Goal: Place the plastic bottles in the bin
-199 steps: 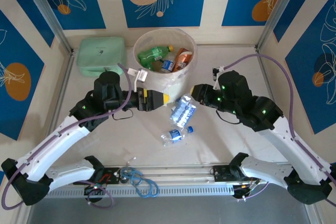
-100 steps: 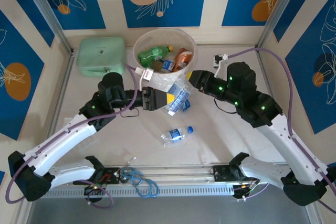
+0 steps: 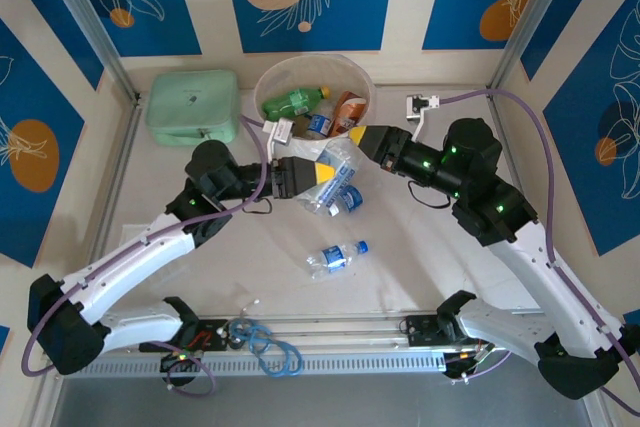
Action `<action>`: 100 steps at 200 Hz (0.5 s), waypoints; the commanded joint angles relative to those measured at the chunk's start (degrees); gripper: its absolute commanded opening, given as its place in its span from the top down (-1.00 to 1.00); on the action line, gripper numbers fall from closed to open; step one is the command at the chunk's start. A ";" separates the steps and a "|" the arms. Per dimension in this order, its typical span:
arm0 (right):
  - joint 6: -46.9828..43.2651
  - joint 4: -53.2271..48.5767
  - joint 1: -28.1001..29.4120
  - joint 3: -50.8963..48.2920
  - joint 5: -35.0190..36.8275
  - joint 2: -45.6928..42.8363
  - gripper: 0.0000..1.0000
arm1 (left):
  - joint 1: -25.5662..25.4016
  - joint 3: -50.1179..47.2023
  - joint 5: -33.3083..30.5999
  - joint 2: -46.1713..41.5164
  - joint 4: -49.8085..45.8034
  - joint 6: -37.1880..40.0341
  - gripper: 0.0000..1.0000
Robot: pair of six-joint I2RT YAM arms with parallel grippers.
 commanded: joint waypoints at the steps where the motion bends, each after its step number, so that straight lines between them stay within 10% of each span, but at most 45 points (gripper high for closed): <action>1: 0.73 3.50 -0.20 -0.51 -1.39 -0.97 0.63 | 0.25 -0.75 1.45 -0.35 5.87 -1.90 -0.62; 100: 0.54 -0.82 -0.09 1.30 1.40 -1.06 0.26 | 2.80 -1.76 -0.29 0.45 5.14 -3.43 -0.18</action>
